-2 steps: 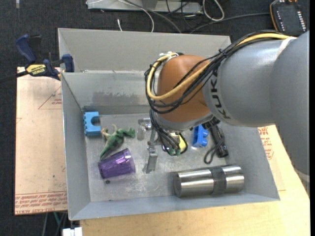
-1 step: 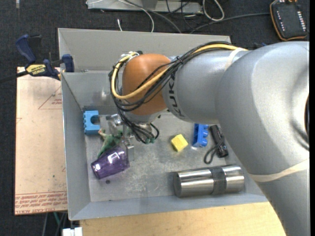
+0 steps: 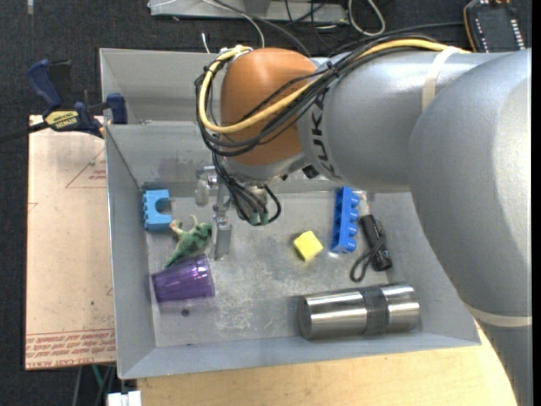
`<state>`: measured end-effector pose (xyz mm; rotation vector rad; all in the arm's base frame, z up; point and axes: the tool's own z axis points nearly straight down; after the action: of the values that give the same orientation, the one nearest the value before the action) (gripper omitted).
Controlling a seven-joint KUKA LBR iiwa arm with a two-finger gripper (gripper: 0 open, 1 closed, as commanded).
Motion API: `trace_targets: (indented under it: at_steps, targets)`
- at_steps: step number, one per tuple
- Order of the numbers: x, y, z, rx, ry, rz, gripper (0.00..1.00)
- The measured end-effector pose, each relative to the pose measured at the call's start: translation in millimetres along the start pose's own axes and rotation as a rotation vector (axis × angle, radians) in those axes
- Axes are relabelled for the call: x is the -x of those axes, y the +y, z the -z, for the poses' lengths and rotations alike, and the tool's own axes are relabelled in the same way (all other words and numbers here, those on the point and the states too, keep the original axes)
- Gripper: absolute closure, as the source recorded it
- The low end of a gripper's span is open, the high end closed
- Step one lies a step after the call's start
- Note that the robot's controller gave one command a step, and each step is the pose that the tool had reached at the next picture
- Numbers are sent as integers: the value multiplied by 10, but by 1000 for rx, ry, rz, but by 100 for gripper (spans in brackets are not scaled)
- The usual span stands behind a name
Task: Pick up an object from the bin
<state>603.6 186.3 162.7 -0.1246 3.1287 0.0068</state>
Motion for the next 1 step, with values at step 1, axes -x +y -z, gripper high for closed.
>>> trace_targets:
  at_steps: [1]
  targets:
    - [-57,31,-648,0,17,217,0]
